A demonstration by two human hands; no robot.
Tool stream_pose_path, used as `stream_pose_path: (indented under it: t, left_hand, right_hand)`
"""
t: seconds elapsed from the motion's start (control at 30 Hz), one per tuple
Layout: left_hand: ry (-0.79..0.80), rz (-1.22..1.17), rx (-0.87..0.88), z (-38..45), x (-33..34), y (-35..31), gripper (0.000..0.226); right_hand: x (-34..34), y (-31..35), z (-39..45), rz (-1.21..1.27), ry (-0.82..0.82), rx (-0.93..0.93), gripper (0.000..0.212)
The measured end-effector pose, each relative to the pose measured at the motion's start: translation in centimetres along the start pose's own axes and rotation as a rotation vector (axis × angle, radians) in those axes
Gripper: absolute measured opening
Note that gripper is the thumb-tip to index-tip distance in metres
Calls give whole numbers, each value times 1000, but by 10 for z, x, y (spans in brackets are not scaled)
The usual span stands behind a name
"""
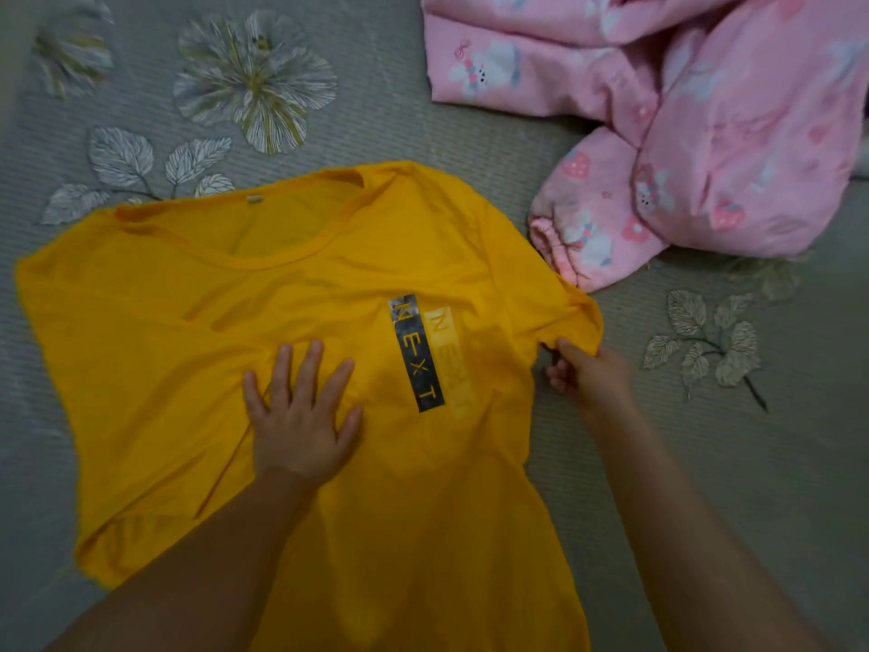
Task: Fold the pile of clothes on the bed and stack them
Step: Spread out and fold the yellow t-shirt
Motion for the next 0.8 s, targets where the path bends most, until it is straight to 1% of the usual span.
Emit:
stream_pose_path:
  t: [0.07,0.1,0.13,0.17,0.2,0.23,0.27,0.3,0.33,0.37,0.4,0.43,0.47,0.5,0.57,0.6,0.63,0.67,0.7,0.73,0.77,0.8]
  left_hand:
    - [4,-5,-14,1,1,0,79]
    - [2,-11,-18,1,1,0,79]
    - [-14,-16,-19,1,-1,0,79]
    - [-23,-21,-15,1,-2,0,78]
    - [-38,-17,-6,1,-4,-1,75]
    - [-52,-8,7,1,-5,-2,69]
    - [-63,-6,14,1,-6,-3,63]
    - [-62,-5,10,1,-7,-3,60]
    - [-56,-4,6,0,-8,-4,59]
    - [-46,-2,3,0,-10,-4,58]
    - [-44,4,3,0,-11,-4,58]
    - [-43,12,6,0,-11,-4,57]
    - [-39,19,9,1,-11,-4,57]
    - [-33,27,10,1,-11,-4,56]
    - [-30,42,10,2,-10,-3,56]
    - [-25,48,14,2,-9,-3,56]
    - [-13,52,19,2,-9,-3,56]
    - [3,52,25,1,-8,-4,56]
    - [8,55,27,0,-7,-4,56]
    - [4,60,27,1,-6,-3,55]
    - [2,61,31,0,-5,-2,55]
    - [-2,56,36,0,-3,-2,54]
  right_hand:
    - [-3,9,-8,151,75,-61,24]
    - [-5,17,-14,225,148,-147,24]
    - [-6,27,-22,223,239,-282,25]
    - [-1,39,-38,99,356,-467,23]
    - [8,44,-56,-133,497,-673,17]
    - [18,39,-72,-414,645,-854,11]
    - [27,26,-80,-703,779,-973,7]
    - [35,7,-81,-1008,885,-988,7]
    - [40,-12,-79,-1314,944,-908,10]
    - [37,-28,-72,-1567,939,-772,17]
    - [31,-36,-62,-1709,900,-653,23]
    - [27,-36,-56,-1757,868,-567,25]
    - [26,-33,-54,-1725,823,-543,26]
    - [28,-27,-54,-1635,752,-563,26]
    - [41,-10,-57,-1401,605,-764,27]
    - [48,-6,-63,-1303,553,-901,27]
    - [57,-6,-68,-1272,519,-987,26]
    - [68,-10,-73,-1305,499,-1007,30]
    - [77,-17,-77,-1366,502,-991,42]
    - [84,-23,-78,-1423,500,-926,54]
    - [90,-30,-78,-1435,501,-850,61]
    - [92,-38,-77,-1465,508,-787,61]
Point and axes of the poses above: each hand's wrist, its own z-axis towards the middle knuckle, its own x-axis out of the palm, y = z × x, the point moved 4 cm from there along z, towards the middle knuckle, and after that the axes turned 14 degrees about z, right-handed, at the moved point
